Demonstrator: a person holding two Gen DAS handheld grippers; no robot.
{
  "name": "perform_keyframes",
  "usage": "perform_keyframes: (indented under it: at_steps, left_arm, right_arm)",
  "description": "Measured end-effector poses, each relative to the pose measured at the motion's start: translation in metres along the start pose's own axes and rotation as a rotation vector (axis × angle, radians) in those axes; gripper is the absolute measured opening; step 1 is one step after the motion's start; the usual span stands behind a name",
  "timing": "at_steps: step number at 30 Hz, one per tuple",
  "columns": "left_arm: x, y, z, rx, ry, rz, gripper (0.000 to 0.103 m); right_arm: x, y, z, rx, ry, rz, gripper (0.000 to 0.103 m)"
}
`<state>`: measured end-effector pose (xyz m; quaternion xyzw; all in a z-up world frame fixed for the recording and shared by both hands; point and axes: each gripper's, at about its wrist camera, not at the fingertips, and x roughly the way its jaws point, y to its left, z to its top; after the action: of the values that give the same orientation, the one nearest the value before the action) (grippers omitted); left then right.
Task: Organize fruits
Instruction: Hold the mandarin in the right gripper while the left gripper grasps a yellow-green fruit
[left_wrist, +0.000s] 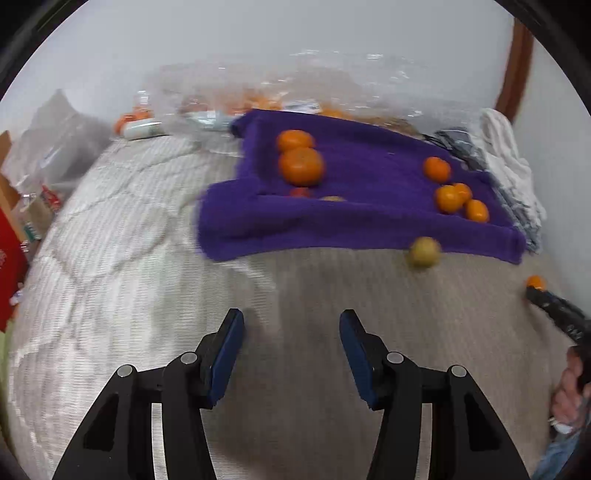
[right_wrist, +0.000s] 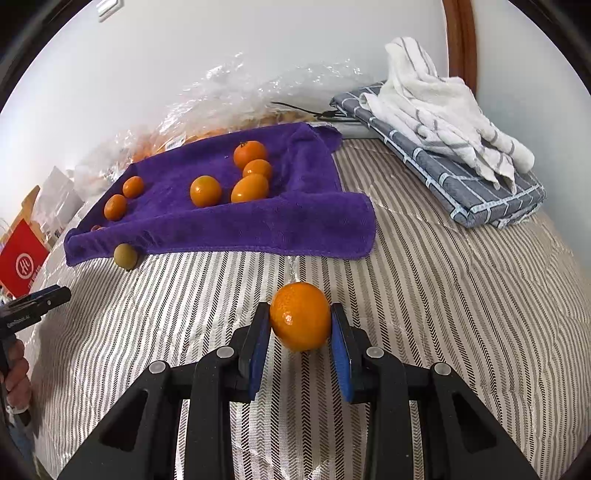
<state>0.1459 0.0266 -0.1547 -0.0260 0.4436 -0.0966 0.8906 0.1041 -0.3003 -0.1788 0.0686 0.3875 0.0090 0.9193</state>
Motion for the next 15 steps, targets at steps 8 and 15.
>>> perform_keyframes:
  at_steps: [8,15]
  left_arm:
    - [0.015,-0.061,0.024,0.028,-0.001,-0.102,0.052]
    - [0.037,-0.082,0.032,0.019,0.000,-0.133,0.051]
  right_arm:
    - [0.000,-0.003,-0.001,0.022,0.001,-0.013,0.032]
    - [-0.004,-0.009,-0.003,0.062,-0.014,0.002,0.032]
